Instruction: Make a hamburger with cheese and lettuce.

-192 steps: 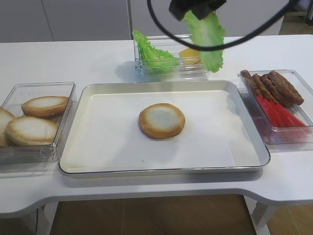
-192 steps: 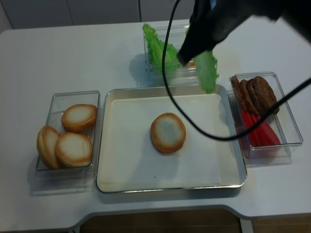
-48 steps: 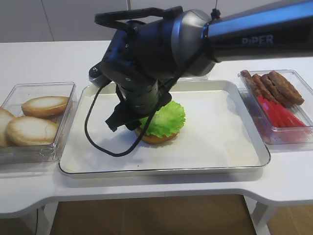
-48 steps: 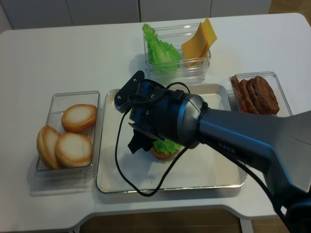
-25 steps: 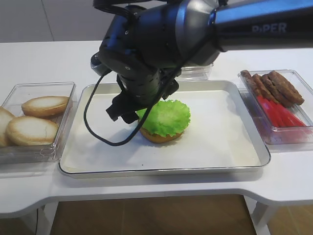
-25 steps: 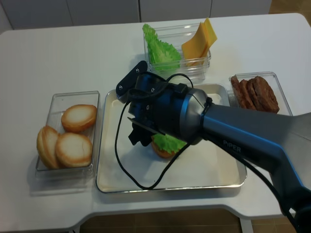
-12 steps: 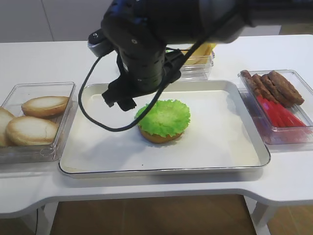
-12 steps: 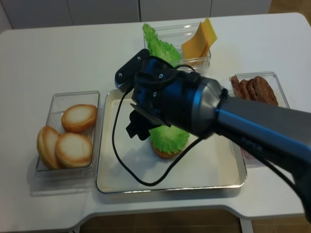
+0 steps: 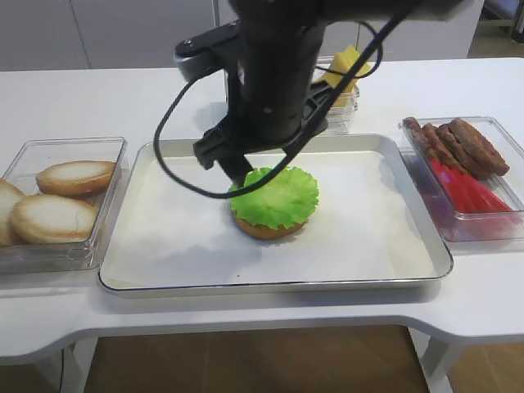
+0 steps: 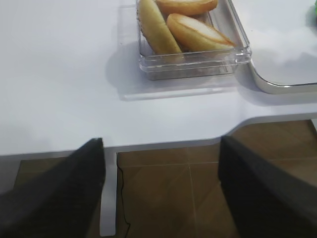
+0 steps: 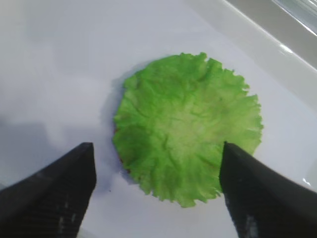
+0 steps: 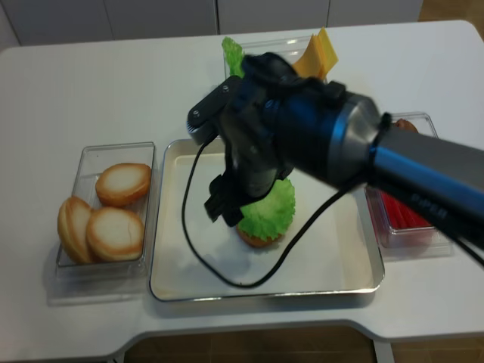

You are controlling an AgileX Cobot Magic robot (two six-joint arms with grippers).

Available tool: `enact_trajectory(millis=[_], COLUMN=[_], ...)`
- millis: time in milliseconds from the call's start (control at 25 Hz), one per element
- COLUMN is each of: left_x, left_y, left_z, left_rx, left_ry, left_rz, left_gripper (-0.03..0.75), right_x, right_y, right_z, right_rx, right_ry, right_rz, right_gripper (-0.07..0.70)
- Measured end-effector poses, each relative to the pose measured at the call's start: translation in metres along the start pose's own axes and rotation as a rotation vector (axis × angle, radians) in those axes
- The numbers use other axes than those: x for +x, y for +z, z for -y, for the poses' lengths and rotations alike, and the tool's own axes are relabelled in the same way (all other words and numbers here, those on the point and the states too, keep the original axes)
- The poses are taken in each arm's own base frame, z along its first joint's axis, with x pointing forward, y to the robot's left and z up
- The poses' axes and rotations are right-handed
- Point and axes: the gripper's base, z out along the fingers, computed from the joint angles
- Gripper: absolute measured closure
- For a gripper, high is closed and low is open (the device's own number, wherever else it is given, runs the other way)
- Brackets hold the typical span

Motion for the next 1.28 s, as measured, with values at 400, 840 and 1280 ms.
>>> enact_trajectory(millis=[400,840,1280], left_x=[0.0,0.0,0.0], left_y=[0.0,0.0,0.0], left_z=[0.0,0.0,0.0], left_rx=[0.0,0.0,0.0], left_ry=[0.0,0.0,0.0], left_rz=[0.0,0.0,0.0], left_gripper=[0.185,0.185,0.185], right_x=[0.013,0.086,0.146], right_y=[-0.045,-0.079,-0.127], right_z=[0.081,0.175,0.2], right_rx=[0.015,0.022,0.136], right_ry=[0.133,0.357,0.455], right_rz=[0.039,0.039,0.101], right_gripper=[0.045,0.072,0.073])
